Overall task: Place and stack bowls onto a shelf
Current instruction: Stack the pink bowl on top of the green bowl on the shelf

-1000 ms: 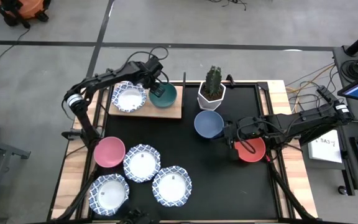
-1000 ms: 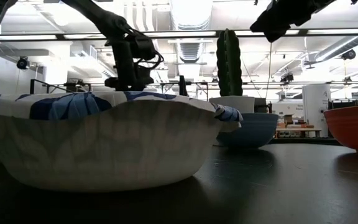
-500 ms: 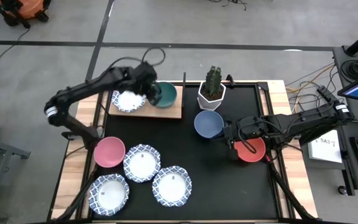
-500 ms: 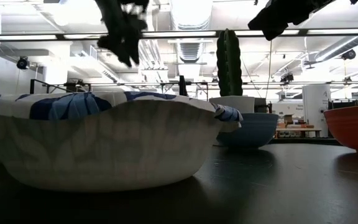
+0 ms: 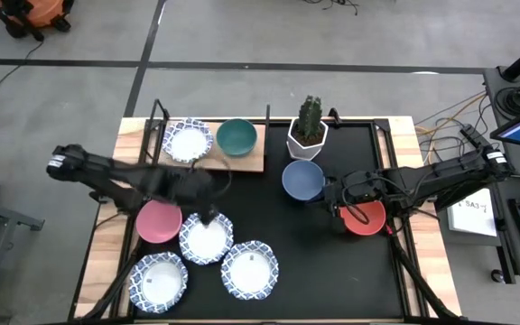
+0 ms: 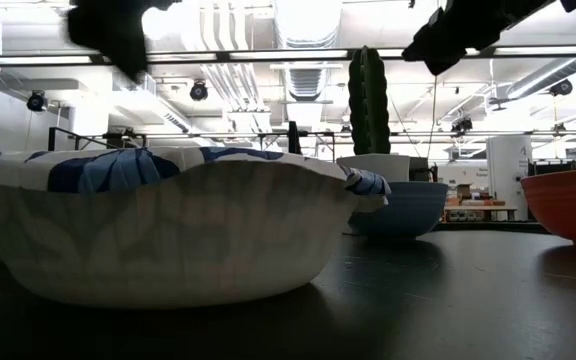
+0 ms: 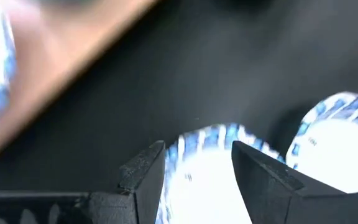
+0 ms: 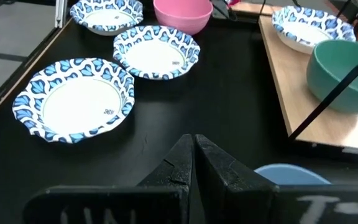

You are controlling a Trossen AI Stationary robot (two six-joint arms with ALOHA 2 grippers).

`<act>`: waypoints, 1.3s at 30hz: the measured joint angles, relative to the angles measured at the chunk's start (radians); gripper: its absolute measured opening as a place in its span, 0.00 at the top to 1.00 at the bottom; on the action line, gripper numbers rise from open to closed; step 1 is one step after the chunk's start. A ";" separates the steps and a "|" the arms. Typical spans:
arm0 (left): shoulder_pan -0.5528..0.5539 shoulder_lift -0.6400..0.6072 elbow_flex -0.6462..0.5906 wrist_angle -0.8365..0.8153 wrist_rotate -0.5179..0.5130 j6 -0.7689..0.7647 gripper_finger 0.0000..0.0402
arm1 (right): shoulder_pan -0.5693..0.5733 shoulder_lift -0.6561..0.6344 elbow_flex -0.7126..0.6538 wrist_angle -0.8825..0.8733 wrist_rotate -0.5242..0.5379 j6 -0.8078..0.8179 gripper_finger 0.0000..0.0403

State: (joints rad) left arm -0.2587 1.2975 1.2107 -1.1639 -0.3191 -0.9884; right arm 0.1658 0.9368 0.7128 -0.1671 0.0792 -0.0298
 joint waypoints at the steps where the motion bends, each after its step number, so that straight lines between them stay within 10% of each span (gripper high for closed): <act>1: -0.023 -0.002 -0.032 -0.003 0.015 -0.076 0.58 | 0.000 0.001 0.000 0.007 0.000 -0.008 0.98; 10: -0.099 0.005 -0.194 -0.045 0.235 -0.364 0.58 | 0.000 0.016 -0.001 0.060 0.000 -0.049 0.98; 39: -0.284 0.005 -0.424 0.087 0.359 -0.585 0.67 | 0.000 0.034 -0.001 0.121 0.001 0.004 0.98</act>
State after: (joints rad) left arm -0.5430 1.3029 0.7867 -1.0771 0.0395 -1.5735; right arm 0.1654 0.9710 0.7117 -0.0463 0.0803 -0.0261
